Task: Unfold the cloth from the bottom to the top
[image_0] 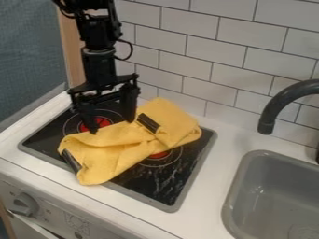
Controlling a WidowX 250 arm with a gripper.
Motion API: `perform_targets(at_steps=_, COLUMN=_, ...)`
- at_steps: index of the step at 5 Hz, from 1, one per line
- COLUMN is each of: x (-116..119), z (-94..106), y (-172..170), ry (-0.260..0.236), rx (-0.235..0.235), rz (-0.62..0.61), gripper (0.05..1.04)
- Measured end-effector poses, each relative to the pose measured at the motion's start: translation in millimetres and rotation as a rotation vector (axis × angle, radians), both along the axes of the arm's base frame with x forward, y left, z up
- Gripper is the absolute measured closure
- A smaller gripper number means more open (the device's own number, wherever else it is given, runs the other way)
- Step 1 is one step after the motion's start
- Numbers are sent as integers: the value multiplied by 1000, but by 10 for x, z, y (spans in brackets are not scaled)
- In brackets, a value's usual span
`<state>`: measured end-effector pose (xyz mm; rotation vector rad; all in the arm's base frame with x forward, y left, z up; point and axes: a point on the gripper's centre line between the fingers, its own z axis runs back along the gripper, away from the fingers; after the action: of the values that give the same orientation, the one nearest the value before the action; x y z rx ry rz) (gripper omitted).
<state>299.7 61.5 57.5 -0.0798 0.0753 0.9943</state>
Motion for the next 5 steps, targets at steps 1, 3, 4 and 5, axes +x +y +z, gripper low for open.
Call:
perform_targets(at_steps=1, x=194, z=57, y=-48, ry=-50, rx=29, rz=6, gripper=85)
perform_targets(at_steps=3, x=422, z=-74, y=-242, ry=-40, rx=48, rz=-65, gripper=85)
perform_targets(at_steps=4, x=556, z=-156, y=-392, ry=-35, rx=72, rz=-113, gripper=85)
perform_targets(at_steps=5, x=657, z=-202, y=-421, ry=-35, rx=77, rz=-126, gripper=85)
